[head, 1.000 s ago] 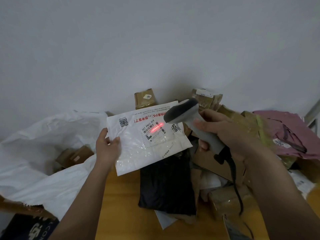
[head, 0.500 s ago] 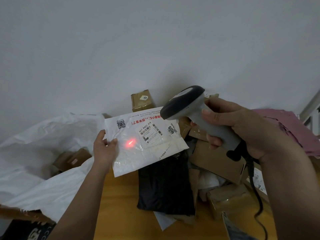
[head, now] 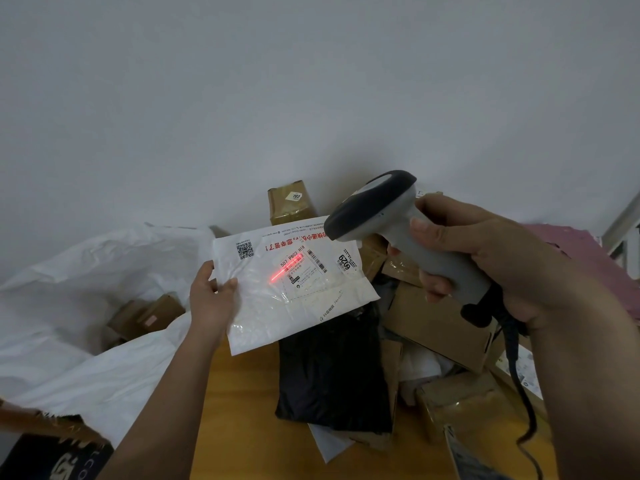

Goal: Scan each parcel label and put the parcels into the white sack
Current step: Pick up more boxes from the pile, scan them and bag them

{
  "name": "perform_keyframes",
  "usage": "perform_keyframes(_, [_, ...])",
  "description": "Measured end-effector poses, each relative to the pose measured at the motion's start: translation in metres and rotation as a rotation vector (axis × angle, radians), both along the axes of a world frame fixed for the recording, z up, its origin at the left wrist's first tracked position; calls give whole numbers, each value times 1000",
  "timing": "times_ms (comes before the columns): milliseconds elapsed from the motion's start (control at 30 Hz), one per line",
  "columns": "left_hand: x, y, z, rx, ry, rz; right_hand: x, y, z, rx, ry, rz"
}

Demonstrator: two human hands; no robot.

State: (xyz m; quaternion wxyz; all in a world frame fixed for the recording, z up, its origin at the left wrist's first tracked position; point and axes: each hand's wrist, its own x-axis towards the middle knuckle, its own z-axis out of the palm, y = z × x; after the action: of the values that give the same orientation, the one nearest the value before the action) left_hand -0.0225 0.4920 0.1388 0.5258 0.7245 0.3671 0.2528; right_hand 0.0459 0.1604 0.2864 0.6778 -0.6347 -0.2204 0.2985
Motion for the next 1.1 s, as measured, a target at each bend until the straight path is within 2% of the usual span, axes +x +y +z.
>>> perform_keyframes(333, [-17,22,-3,-39,-29,36,-9,30,2,11,17,38])
perform_keyframes(500, [-33,41,-12,-96,-75,70,-10,64,-11,66,148,60])
perform_keyframes(600, [-47,50,-15,-125,-139,193,-9,88,-27,37,248,-6])
perform_keyframes(767, [-72,85,-31,-304,-384,590,-8,123,-51,-8,346,-86])
perform_keyframes(933, [-84,125,-42,-288,-505,752,-14,148,-62,-42,367,-101])
perform_keyframes(1000, [-86,137,-45,-277,-525,749,-17,154,-65,-58,368,-101])
perform_keyframes(1100, [-82,138,-45,-300,-523,599,-18,160,-70,-78,369,-113])
